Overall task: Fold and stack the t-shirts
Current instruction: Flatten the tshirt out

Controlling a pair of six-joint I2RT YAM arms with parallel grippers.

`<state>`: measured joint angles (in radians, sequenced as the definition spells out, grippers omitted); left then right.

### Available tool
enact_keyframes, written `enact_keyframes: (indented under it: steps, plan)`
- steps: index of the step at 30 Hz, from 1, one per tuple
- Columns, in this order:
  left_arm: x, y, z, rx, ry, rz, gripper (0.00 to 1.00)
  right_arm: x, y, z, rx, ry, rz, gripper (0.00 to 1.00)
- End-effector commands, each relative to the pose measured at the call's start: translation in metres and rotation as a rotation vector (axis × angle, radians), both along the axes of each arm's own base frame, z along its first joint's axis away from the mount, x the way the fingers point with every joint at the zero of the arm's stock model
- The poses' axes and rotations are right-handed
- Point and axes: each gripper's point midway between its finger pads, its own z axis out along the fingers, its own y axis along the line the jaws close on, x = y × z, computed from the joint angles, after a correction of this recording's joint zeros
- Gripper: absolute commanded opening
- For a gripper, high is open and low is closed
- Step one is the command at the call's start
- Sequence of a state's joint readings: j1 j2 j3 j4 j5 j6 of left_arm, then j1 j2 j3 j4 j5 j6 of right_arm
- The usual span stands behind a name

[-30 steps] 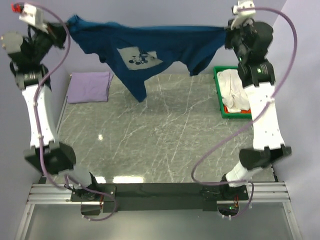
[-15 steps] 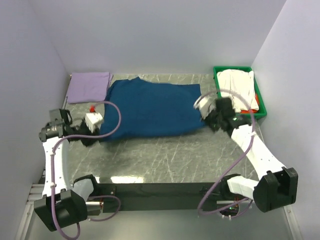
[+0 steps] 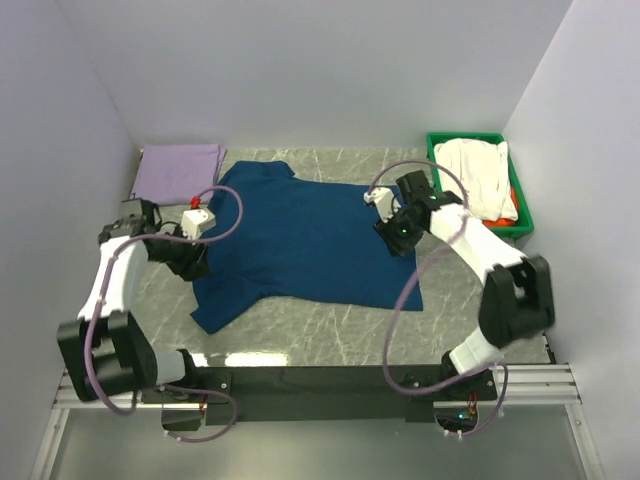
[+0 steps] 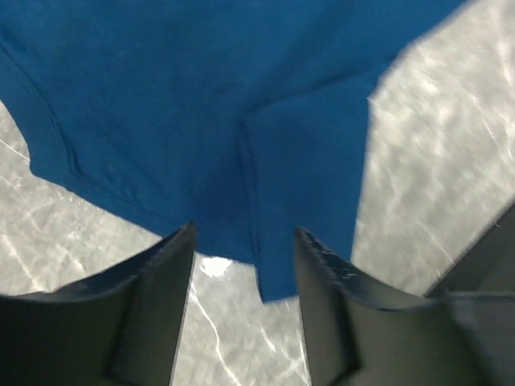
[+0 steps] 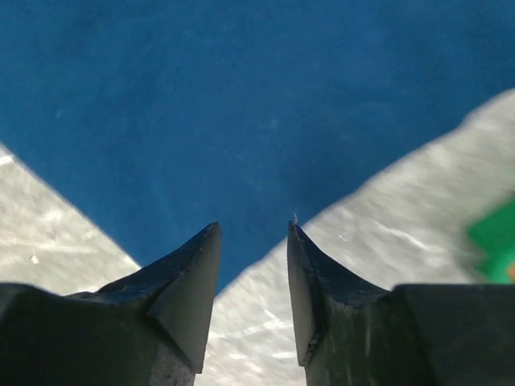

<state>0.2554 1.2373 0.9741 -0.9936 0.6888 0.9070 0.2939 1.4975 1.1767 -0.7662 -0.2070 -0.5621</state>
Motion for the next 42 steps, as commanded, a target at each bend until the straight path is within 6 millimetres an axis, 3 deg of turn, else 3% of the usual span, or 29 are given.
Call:
enact_keyframes:
  steps: [1, 4, 7, 11, 19, 26, 31, 36, 40, 42]
  plan:
    - [0.045, 0.007, -0.007, 0.046, -0.026, 0.128, 0.55, 0.003, 0.007, -0.022, 0.013, 0.142, -0.075, 0.45]
    - [0.046, -0.002, -0.024, 0.052, 0.046, 0.107, 0.45, 0.01, 0.013, -0.032, 0.019, 0.192, -0.105, 0.41]
    - [0.033, -0.018, -0.033, -0.001, 0.107, 0.047, 0.52, 0.012, 0.016, -0.039, 0.027, 0.23, -0.132, 0.4]
    - [0.034, -0.038, -0.049, 0.051, 0.091, -0.008, 0.56, 0.013, 0.015, -0.053, 0.011, 0.274, -0.171, 0.4]
    - [0.047, -0.04, -0.079, 0.063, 0.163, 0.005, 0.58, 0.012, 0.013, -0.063, 0.003, 0.328, -0.214, 0.39]
    - [0.04, -0.059, -0.091, 0.06, 0.188, -0.084, 0.56, 0.014, 0.007, -0.063, -0.003, 0.318, -0.232, 0.39]
    - [0.032, -0.064, -0.094, 0.056, 0.196, -0.125, 0.45, 0.013, 0.002, -0.065, -0.017, 0.321, -0.238, 0.38]
    - [0.022, -0.067, -0.091, 0.045, 0.217, -0.169, 0.17, 0.014, -0.001, -0.066, -0.031, 0.316, -0.24, 0.38]
    - [0.012, -0.073, -0.068, 0.013, 0.205, -0.232, 0.04, 0.017, -0.005, -0.064, -0.037, 0.307, -0.241, 0.38]
    - [-0.005, -0.082, -0.054, -0.026, 0.234, -0.274, 0.01, 0.017, -0.006, -0.063, -0.04, 0.305, -0.243, 0.38]
